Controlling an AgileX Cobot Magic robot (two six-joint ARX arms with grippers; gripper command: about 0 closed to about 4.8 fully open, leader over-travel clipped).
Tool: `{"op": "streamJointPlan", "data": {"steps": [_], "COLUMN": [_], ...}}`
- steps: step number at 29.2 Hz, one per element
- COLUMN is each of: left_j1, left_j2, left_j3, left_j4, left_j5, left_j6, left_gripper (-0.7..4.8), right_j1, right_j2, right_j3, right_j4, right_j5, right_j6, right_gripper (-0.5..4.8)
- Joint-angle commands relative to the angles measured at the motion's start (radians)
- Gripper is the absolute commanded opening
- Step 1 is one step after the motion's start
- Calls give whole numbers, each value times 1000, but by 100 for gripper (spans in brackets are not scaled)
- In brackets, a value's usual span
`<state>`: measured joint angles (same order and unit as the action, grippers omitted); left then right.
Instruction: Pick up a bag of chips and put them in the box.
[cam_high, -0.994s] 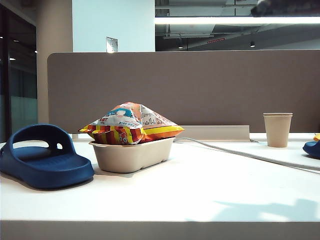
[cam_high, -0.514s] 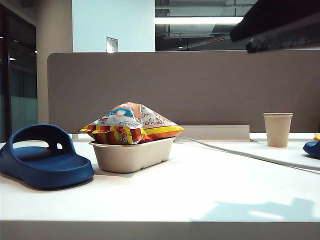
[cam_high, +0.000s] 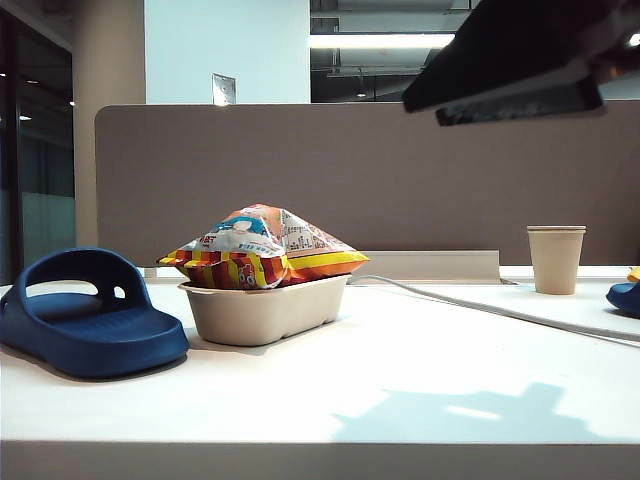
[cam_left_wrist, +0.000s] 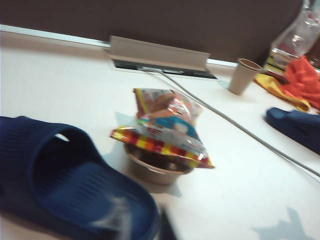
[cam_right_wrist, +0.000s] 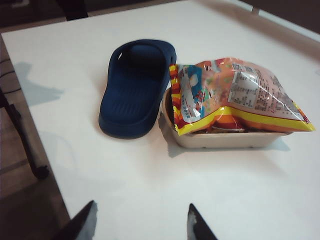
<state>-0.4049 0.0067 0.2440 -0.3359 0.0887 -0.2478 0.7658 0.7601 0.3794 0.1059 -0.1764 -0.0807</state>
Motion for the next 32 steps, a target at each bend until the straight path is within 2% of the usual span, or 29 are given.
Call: {"op": "streamJointPlan", "data": {"steps": [1, 3, 7, 15, 18, 22, 32], "left_j1": [0, 0, 0, 0, 0, 0, 0], "left_j2": [0, 0, 0, 0, 0, -1, 0], "left_j3": [-28, -47, -93, -148, -158, -171, -230], "left_j4": [54, 67, 128, 171, 179, 183, 233], "left_j5": [51, 64, 120, 140, 140, 141, 145], "left_j6": [68, 84, 84, 83, 83, 83, 83], "left_gripper": [74, 74, 47, 47, 42, 16, 17], "right_j1": [1, 1, 1, 1, 1, 1, 1], "right_j2": [14, 16, 16, 17, 17, 17, 22], "right_j3": [-39, -66, -104, -144, -157, -172, -215], "right_j4": [143, 207, 274, 274, 292, 332, 349], "right_j5": [-3, -3, -3, -2, -2, -2, -6], "right_j6": [-2, -2, -6, -30, -33, -34, -48], "right_gripper": [229, 224, 168, 162, 134, 134, 121]}}
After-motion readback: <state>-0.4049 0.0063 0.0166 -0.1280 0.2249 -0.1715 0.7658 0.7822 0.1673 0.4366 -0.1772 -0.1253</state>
